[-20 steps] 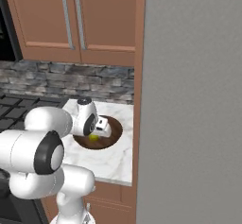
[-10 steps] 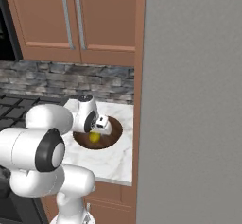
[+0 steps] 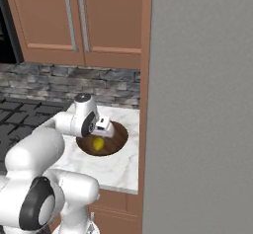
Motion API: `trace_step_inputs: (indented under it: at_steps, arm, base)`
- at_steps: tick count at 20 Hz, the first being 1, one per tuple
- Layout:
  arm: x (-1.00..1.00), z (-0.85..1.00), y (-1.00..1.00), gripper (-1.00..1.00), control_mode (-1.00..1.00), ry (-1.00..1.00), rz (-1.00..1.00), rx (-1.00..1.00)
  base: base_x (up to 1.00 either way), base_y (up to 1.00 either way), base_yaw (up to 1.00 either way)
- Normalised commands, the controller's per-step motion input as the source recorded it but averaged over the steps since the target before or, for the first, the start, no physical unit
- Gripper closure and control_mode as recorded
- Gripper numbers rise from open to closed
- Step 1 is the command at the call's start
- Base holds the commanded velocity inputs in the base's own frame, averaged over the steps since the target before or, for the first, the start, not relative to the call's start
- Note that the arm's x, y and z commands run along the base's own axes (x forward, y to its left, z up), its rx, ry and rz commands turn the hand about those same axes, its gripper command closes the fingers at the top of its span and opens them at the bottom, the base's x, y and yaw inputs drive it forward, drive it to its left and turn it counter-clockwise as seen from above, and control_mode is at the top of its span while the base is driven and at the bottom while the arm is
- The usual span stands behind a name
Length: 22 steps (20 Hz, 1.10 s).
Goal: Take the lemon, broccoli, and fish from the freezer and place them in the bowl on the counter.
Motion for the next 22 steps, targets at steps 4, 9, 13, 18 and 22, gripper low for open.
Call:
trace_step_inputs:
  at_steps: [4, 9, 13, 18, 22]
  arm:
    - [-0.59, 0.56, 0.00, -1.00, -1.00, -0.13, 0.00, 0.00]
    - [-0.53, 0.69, 0.00, -1.00, -1.00, -0.06, 0.00, 0.00]
    - [-0.54, 0.67, 0.00, -1.00, -1.00, 0.00, 0.00, 0.00]
    - [-0.71, 0.51, 0.00, -1.00, -1.00, 0.02, 0.00, 0.00]
    - [-0.53, 0.45, 0.01, -1.00, -1.00, 0.05, 0.00, 0.00]
  base:
    - [0.00, 0.00, 0.00]
    - [0.00, 0.00, 0.00]
    - [0.00, 0.00, 0.00]
    - [0.00, 0.00, 0.00]
    - [0.00, 0.00, 0.00]
